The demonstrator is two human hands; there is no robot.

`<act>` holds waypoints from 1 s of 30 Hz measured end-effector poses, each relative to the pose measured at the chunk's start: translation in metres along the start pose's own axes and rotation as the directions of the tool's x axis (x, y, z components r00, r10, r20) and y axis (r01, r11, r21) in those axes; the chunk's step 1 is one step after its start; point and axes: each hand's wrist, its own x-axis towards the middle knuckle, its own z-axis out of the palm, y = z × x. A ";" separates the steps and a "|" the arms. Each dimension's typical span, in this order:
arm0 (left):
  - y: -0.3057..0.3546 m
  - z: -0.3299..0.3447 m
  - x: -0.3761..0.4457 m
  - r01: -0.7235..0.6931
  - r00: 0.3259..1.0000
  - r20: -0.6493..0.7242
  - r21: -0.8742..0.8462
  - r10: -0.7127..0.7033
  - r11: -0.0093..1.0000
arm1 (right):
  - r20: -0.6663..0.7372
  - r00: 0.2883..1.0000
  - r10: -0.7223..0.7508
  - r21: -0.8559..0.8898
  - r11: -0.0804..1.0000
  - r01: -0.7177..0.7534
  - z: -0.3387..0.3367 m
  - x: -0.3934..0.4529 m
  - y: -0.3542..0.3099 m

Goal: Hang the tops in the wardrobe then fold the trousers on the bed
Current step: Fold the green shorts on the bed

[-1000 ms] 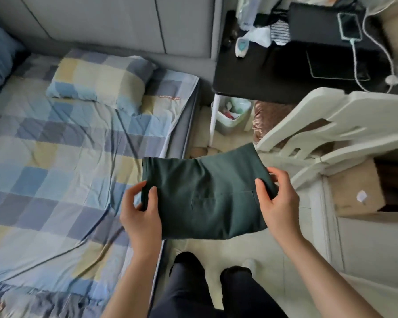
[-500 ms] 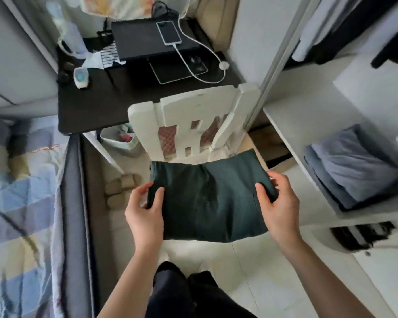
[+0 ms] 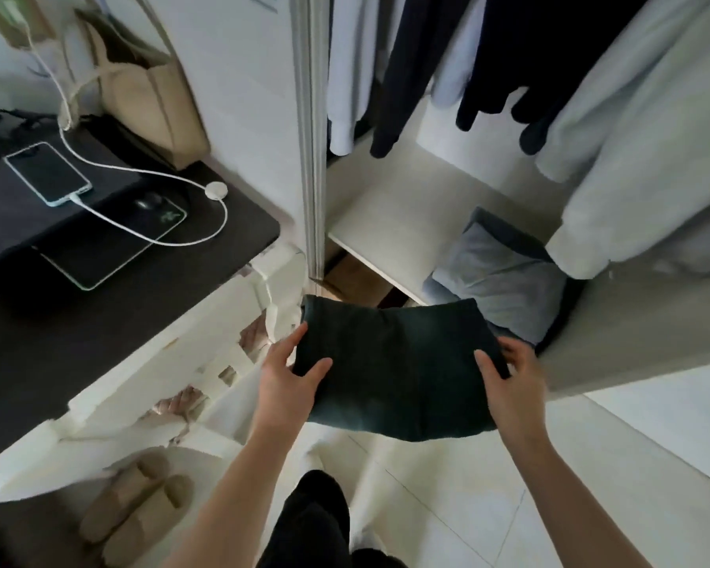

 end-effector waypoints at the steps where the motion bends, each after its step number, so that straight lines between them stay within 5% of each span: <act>1: 0.006 0.005 0.014 -0.009 1.000 0.030 0.026 0.008 1.000 | -0.024 0.999 0.042 0.009 0.999 -0.042 0.000 0.007 0.001; 6: 0.038 0.051 0.083 -0.070 0.981 0.188 0.120 0.046 0.990 | -0.162 0.947 0.277 0.074 0.961 -0.268 -0.002 0.048 0.014; 13: 0.073 0.140 0.146 -0.085 0.927 0.368 0.040 0.064 0.996 | -0.298 0.836 0.461 0.237 0.884 -0.403 -0.018 0.113 0.035; 18: 0.112 0.208 0.185 -0.155 0.900 0.408 -0.029 0.153 0.987 | -0.432 0.788 0.438 0.404 0.876 -0.265 -0.030 0.165 0.046; 21: 0.130 0.246 0.211 -0.174 0.847 0.494 -0.088 0.194 0.981 | -0.582 0.730 0.357 0.375 0.915 -0.148 -0.037 0.200 0.048; 23: 0.125 0.273 0.227 -0.289 0.784 0.580 0.025 0.222 0.957 | -0.595 0.733 0.331 0.295 0.938 -0.185 -0.034 0.220 0.061; 24: 0.117 0.285 0.236 -0.422 0.727 0.647 0.159 0.228 0.893 | -0.582 0.754 0.304 0.223 0.952 -0.212 -0.031 0.229 0.071; 26: 0.094 0.297 0.245 -0.693 0.616 0.780 0.471 0.110 0.547 | -0.494 0.821 0.286 0.051 0.952 -0.301 -0.022 0.236 0.090; 28: 0.066 0.304 0.245 -0.821 0.532 0.847 0.520 -0.015 0.236 | -0.429 0.870 0.245 -0.202 0.912 -0.357 -0.012 0.238 0.104; 30: 0.047 0.302 0.240 -0.854 0.512 0.859 0.510 -0.011 0.101 | -0.404 0.904 0.142 -0.393 0.865 -0.312 -0.006 0.236 0.113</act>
